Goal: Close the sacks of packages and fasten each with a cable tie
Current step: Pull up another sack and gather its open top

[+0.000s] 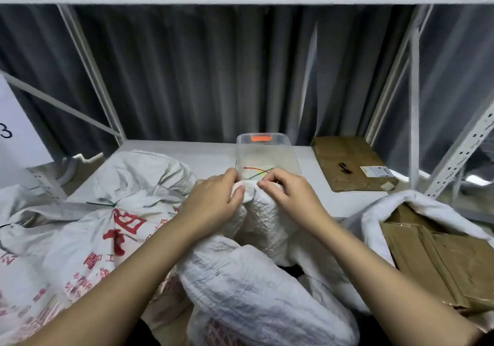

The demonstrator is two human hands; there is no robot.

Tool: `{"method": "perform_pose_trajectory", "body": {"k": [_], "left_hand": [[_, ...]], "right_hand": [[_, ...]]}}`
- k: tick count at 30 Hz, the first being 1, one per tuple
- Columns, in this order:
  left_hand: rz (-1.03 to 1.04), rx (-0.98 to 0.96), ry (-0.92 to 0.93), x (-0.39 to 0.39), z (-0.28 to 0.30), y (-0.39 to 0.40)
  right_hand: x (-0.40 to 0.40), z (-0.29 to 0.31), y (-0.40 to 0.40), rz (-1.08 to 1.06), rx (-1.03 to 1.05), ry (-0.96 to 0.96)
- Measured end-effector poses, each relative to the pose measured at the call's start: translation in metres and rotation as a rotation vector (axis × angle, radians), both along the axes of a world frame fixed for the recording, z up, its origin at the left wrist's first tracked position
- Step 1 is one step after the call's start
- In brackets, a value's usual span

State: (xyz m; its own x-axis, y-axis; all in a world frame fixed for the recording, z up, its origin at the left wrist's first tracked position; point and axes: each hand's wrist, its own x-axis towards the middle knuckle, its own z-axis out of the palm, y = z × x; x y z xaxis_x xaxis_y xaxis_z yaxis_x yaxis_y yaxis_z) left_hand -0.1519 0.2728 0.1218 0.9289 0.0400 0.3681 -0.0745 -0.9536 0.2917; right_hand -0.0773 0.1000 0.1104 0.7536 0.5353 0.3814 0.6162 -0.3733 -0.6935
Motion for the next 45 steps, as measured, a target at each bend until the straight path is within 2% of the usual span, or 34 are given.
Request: {"method": "perform_pose_trajectory", "body": {"k": [1, 3, 7, 8, 11, 13, 14, 16, 19, 22, 24, 28, 30, 31, 34, 37, 40, 41, 43, 44, 45], "left_hand": [[-0.024, 0.148, -0.104, 0.003, -0.004, -0.001], [-0.094, 0.264, -0.201, 0.01, -0.012, -0.008], [-0.074, 0.204, -0.196, 0.024, -0.026, -0.005], [-0.032, 0.157, -0.186, 0.027, -0.029, -0.001], [0.098, -0.003, -0.12, 0.031, -0.035, 0.009], [0.105, -0.053, -0.116, 0.035, -0.036, 0.01], [0.102, -0.079, -0.111, 0.035, -0.033, 0.008], [0.059, -0.058, -0.152, 0.037, -0.025, 0.007], [-0.052, -0.095, -0.222, 0.035, -0.015, -0.001], [-0.047, 0.0, -0.262, 0.031, -0.016, -0.012], [0.016, -0.041, -0.251, 0.029, -0.015, -0.013], [0.108, -0.418, -0.086, 0.033, -0.012, -0.002], [0.096, -0.447, -0.036, 0.033, -0.014, -0.003], [0.084, -0.384, -0.069, 0.033, -0.015, -0.004], [-0.059, 0.055, -0.273, 0.034, -0.018, -0.007], [-0.19, 0.232, -0.283, 0.036, -0.022, -0.012], [-0.133, 0.255, -0.321, 0.036, -0.024, -0.011], [-0.082, 0.236, -0.326, 0.035, -0.023, -0.01], [0.033, 0.086, -0.277, 0.033, -0.017, -0.008], [0.09, -0.017, -0.219, 0.033, -0.015, -0.006], [0.137, -0.124, -0.151, 0.034, -0.015, -0.005]], "right_hand": [[0.004, 0.002, 0.003, 0.046, 0.063, 0.093], [0.01, 0.004, 0.009, 0.121, 0.164, 0.244], [0.017, -0.002, 0.006, 0.122, 0.183, 0.335], [0.019, -0.006, 0.003, 0.079, 0.112, 0.294], [0.019, -0.02, -0.002, -0.159, -0.148, 0.007], [0.019, -0.022, -0.001, -0.23, -0.094, -0.054], [0.022, -0.021, 0.0, -0.215, -0.017, -0.012], [0.031, -0.013, 0.0, -0.105, 0.141, 0.2], [0.029, 0.001, 0.001, 0.053, 0.263, 0.463], [0.023, 0.001, 0.004, 0.085, 0.397, 0.568], [0.022, -0.002, 0.002, 0.036, 0.352, 0.429], [0.013, -0.013, -0.008, -0.21, 0.004, -0.047], [0.011, -0.016, -0.009, -0.242, 0.01, -0.172], [0.013, -0.016, -0.008, -0.218, 0.057, -0.146], [0.017, -0.009, -0.005, -0.054, 0.257, 0.146], [0.014, -0.003, -0.001, 0.071, 0.343, 0.301], [0.014, -0.007, -0.004, 0.101, 0.32, 0.34], [0.015, -0.012, -0.006, 0.057, 0.204, 0.264], [0.013, -0.021, -0.011, -0.068, -0.099, -0.004], [0.012, -0.024, -0.012, -0.137, -0.153, -0.099], [0.01, -0.026, -0.012, -0.183, -0.115, -0.115]]}}
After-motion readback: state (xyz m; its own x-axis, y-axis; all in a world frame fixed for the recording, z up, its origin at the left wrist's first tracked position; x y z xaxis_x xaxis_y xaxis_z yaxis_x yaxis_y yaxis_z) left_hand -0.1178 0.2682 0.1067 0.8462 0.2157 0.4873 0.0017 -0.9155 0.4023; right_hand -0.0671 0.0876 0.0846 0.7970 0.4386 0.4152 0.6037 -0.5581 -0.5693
